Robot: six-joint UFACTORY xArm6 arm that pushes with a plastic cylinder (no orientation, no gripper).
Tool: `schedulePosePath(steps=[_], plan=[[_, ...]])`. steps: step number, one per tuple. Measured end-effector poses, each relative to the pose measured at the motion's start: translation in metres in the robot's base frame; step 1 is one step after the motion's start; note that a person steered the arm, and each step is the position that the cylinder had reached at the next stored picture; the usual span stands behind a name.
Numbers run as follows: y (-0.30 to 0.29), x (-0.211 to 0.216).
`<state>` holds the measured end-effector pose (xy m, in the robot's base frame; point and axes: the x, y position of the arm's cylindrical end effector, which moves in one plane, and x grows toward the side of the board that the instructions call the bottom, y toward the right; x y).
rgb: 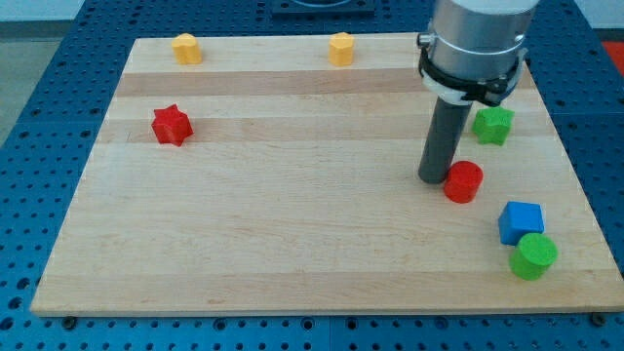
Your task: Slide your arm towards top right
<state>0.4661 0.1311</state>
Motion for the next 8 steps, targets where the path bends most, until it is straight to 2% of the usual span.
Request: schedulePosePath(steps=[6,7,8], plan=[[0.052,0.002],[0.049,0.000],[0.007,-0.010]])
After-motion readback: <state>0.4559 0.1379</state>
